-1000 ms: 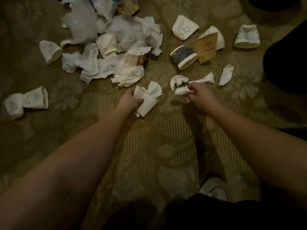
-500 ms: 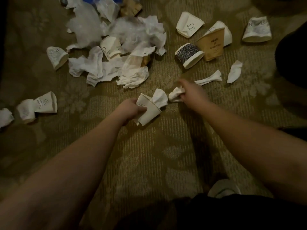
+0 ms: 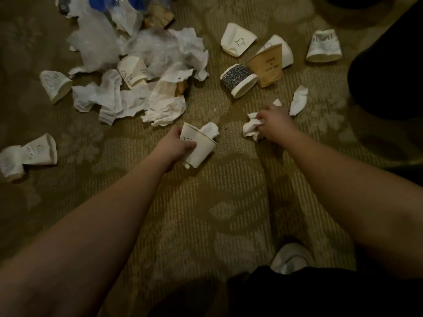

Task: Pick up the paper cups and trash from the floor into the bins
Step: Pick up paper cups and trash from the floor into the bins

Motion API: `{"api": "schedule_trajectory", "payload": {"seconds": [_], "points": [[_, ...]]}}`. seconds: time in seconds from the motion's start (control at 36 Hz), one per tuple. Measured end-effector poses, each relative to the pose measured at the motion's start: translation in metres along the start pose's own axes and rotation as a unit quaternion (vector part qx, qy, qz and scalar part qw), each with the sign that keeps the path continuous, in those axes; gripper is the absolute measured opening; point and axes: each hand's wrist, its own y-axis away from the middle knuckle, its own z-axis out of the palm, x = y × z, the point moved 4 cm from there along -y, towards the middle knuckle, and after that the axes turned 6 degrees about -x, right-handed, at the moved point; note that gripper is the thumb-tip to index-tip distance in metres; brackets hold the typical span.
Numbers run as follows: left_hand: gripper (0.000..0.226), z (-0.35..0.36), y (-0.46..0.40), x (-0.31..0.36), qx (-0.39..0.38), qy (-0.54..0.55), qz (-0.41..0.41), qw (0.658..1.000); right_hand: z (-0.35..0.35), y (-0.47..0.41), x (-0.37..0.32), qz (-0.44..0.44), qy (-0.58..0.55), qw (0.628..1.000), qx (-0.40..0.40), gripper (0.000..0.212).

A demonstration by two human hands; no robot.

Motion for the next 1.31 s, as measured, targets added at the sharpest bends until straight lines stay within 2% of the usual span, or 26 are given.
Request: {"api": "schedule_trajectory", "payload": {"seconds": [0.06, 0.11, 0.19, 0.31, 0.42, 0.53, 0.72, 0.86, 0.94, 0.97, 1.03, 1.08, 1.17, 1.25, 1.31], "points": [[0.063, 0.001, 0.003, 0.003, -0.006, 0.001, 0.006, 1.0, 0.001, -0.001, -0.002, 0.02, -0.007, 1.0, -0.007, 0.042], [0.058, 0.004, 0.008, 0.007, -0.018, -0.001, 0.01, 1.0, 0.007, 0.001, -0.003, 0.036, -0.044, 0.998, -0.006, 0.044], [0.049, 0.005, 0.013, 0.01, -0.021, -0.019, -0.007, 1.0, 0.016, 0.01, -0.001, 0.055, -0.115, 0.991, 0.038, 0.039], [0.046, 0.003, 0.015, 0.01, -0.02, -0.028, -0.011, 0.999, 0.024, 0.025, 0.005, 0.065, -0.11, 0.99, 0.066, 0.036], [0.047, 0.004, 0.016, 0.01, -0.018, -0.028, -0.015, 0.999, 0.031, 0.039, 0.018, 0.113, -0.077, 0.988, 0.074, 0.038], [0.044, 0.007, 0.017, 0.012, -0.024, -0.018, -0.001, 1.0, 0.036, 0.05, 0.03, 0.156, -0.125, 0.974, 0.111, 0.037], [0.038, 0.016, 0.015, 0.019, -0.016, 0.031, 0.029, 0.999, 0.032, 0.056, 0.034, 0.103, -0.181, 0.971, 0.117, 0.037], [0.042, 0.019, 0.012, 0.019, -0.011, 0.073, 0.032, 0.997, -0.003, 0.052, 0.047, 0.127, -0.303, 0.931, 0.159, 0.036], [0.037, 0.022, 0.012, 0.019, -0.011, 0.085, 0.04, 0.995, -0.025, 0.039, 0.059, 0.15, -0.41, 0.882, 0.177, 0.05], [0.036, 0.022, 0.012, 0.02, -0.008, 0.091, 0.043, 0.995, -0.03, 0.032, 0.062, 0.157, -0.419, 0.877, 0.175, 0.058], [0.036, 0.022, 0.014, 0.022, 0.0, 0.102, 0.05, 0.994, -0.036, 0.015, 0.068, 0.173, -0.393, 0.892, 0.142, 0.073], [0.039, 0.021, 0.016, 0.024, 0.004, 0.109, 0.05, 0.993, -0.035, 0.0, 0.074, 0.19, -0.333, 0.919, 0.088, 0.076], [0.037, 0.02, 0.018, 0.028, 0.003, 0.114, 0.055, 0.992, -0.027, -0.014, 0.081, 0.196, -0.263, 0.943, 0.051, 0.059], [0.034, 0.016, 0.018, 0.029, 0.005, 0.107, 0.062, 0.992, -0.018, -0.019, 0.084, 0.186, -0.229, 0.953, 0.066, 0.042], [0.036, 0.014, 0.018, 0.029, 0.0, 0.104, 0.063, 0.993, -0.014, -0.017, 0.084, 0.2, -0.188, 0.958, 0.081, 0.041]]}}
